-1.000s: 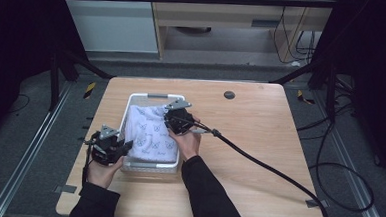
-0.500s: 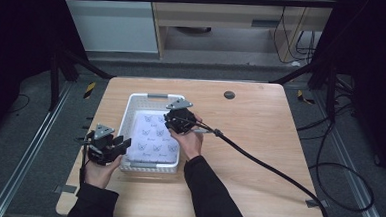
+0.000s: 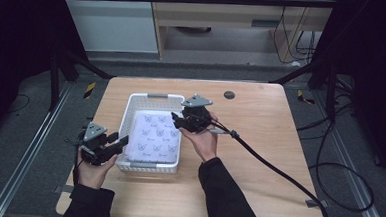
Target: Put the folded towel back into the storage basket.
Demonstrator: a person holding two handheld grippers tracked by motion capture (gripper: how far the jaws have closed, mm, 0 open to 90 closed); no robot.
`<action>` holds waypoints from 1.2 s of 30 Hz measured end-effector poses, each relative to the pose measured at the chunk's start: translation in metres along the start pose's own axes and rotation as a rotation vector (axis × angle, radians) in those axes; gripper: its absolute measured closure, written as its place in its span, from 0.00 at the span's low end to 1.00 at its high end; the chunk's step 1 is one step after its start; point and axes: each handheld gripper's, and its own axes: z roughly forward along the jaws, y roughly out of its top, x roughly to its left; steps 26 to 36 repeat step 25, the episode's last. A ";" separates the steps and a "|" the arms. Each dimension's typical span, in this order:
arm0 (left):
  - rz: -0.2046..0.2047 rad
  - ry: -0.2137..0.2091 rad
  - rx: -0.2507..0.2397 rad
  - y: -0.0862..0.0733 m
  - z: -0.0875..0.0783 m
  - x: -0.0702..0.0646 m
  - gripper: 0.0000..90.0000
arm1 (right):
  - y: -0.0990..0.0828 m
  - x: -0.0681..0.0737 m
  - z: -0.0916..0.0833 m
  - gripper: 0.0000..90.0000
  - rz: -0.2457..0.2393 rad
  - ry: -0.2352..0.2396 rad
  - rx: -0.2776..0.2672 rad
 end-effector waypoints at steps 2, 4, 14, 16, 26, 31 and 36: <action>0.002 -0.003 -0.006 0.000 -0.001 -0.001 0.60 | -0.002 -0.005 -0.010 0.36 -0.003 -0.007 -0.012; 0.008 -0.005 -0.011 0.000 -0.001 -0.002 0.56 | -0.003 -0.011 -0.020 0.33 0.008 -0.011 -0.021; 0.029 -0.011 -0.036 -0.003 -0.003 -0.001 0.44 | -0.028 -0.039 -0.061 0.23 0.054 -0.015 -0.049; 0.031 -0.016 -0.042 -0.003 -0.004 -0.001 0.43 | -0.036 -0.046 -0.070 0.22 0.067 -0.014 -0.049; 0.064 -0.019 -0.058 -0.007 -0.006 -0.002 0.40 | -0.068 -0.070 -0.102 0.20 0.109 -0.026 -0.036; 0.064 -0.019 -0.058 -0.007 -0.006 -0.002 0.40 | -0.068 -0.070 -0.102 0.20 0.109 -0.026 -0.036; 0.064 -0.019 -0.058 -0.007 -0.006 -0.002 0.40 | -0.068 -0.070 -0.102 0.20 0.109 -0.026 -0.036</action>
